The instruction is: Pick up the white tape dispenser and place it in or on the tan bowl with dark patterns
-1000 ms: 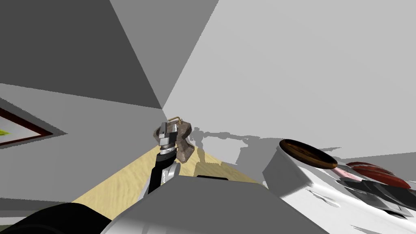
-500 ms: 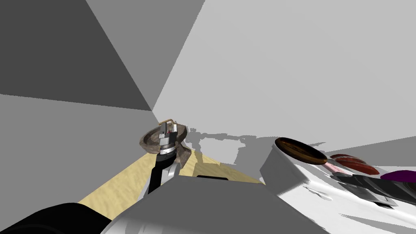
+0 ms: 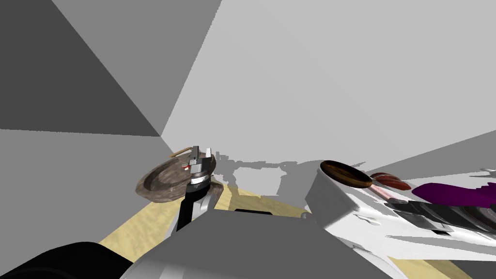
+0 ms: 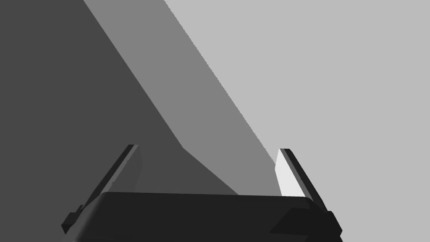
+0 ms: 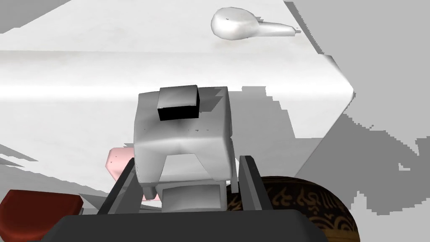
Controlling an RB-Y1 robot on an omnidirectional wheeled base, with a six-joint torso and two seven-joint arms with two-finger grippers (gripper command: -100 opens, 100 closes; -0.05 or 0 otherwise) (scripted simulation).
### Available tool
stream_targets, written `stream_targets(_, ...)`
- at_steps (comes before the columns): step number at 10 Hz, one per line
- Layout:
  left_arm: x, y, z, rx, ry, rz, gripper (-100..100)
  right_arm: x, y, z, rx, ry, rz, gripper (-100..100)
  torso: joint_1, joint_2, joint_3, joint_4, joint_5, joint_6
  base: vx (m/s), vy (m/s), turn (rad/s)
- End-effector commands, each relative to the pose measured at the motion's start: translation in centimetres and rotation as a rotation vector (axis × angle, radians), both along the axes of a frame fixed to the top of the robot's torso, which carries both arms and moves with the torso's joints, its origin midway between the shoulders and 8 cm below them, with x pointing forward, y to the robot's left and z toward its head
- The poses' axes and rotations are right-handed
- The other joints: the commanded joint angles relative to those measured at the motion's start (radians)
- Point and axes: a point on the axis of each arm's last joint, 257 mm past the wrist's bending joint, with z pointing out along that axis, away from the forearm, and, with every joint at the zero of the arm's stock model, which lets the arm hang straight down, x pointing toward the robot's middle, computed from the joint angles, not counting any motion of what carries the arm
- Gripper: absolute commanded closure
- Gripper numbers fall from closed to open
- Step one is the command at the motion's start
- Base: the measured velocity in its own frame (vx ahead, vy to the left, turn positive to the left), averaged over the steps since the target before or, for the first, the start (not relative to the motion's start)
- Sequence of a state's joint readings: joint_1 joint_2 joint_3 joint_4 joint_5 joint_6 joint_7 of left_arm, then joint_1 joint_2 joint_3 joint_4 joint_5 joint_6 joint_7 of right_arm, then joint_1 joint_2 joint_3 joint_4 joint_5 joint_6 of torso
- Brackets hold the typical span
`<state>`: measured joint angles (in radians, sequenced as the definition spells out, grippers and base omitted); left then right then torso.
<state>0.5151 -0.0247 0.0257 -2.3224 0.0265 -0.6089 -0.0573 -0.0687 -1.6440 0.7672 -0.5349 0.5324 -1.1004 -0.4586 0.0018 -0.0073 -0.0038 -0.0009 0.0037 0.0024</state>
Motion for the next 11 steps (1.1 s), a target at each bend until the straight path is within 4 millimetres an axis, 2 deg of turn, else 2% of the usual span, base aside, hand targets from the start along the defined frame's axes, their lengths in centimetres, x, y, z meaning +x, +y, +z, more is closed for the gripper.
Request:
stream_targets(1, 0.0, 0.0, 0.0, 0.0, 0.0, 0.0, 0, -0.1, -0.2, 0.0, -0.014, 0.02, 0.017, 100, 0.0, 0.0, 0.0, 0.0, 0.0, 0.0, 0.043, 0.025, 0.031)
stream_targets(2, 0.0, 0.0, 0.0, 0.0, 0.0, 0.0, 0, 0.0, -0.1, 0.0, -0.008, 0.012, 0.009, 100, -0.001, 0.001, 0.001, 0.0, 0.0, -0.002, 0.01, 0.006, 0.025)
stream_targets(3, 0.0, 0.0, 0.0, 0.0, 0.0, 0.0, 0, 0.0, -0.1, 0.0, -0.009, 0.013, 0.01, 0, -0.003, 0.003, 0.002, 0.001, -0.001, -0.001, 0.0, 0.0, 0.0)
stream_targets(4, 0.0, 0.0, 0.0, 0.0, 0.0, 0.0, 0, 0.5, -1.3, 2.5, -0.049, -0.011, 0.003, 100, -0.003, 0.005, 0.003, 0.001, -0.001, -0.001, 0.0, 0.043, 0.037)
stream_targets(5, 0.0, 0.0, 0.0, 0.0, 0.0, 0.0, 0, 0.4, -0.6, 1.7, -0.032, 0.004, 0.02, 100, 0.0, 0.005, 0.003, 0.002, 0.002, -0.002, 0.005, 0.045, 0.016)
stream_targets(7, 0.0, 0.0, 0.0, 0.0, 0.0, 0.0, 0, 0.5, -1.3, 2.5, -0.049, -0.011, 0.003, 100, 0.0, 0.005, 0.003, 0.001, 0.001, -0.002, 0.004, 0.015, -0.001)
stream_targets(8, 0.0, 0.0, 0.0, 0.0, 0.0, 0.0, 0, 0.6, -2.7, 5.4, -0.099, -0.024, -0.004, 100, -0.002, 0.006, 0.003, 0.002, 0.001, -0.001, 0.006, 0.046, 0.061)
stream_targets(9, 0.0, 0.0, 0.0, 0.0, 0.0, 0.0, 0, 0.1, -1.8, 4.1, -0.077, 0.004, 0.015, 100, 0.001, 0.006, 0.004, 0.002, 0.003, -0.002, -0.001, 0.05, 0.039)
stream_targets(11, 0.0, 0.0, 0.0, 0.0, 0.0, 0.0, 0, 0.6, -2.7, 5.4, -0.099, -0.024, -0.004, 100, 0.001, 0.006, 0.004, 0.002, 0.002, -0.001, -0.002, 0.023, -0.001)
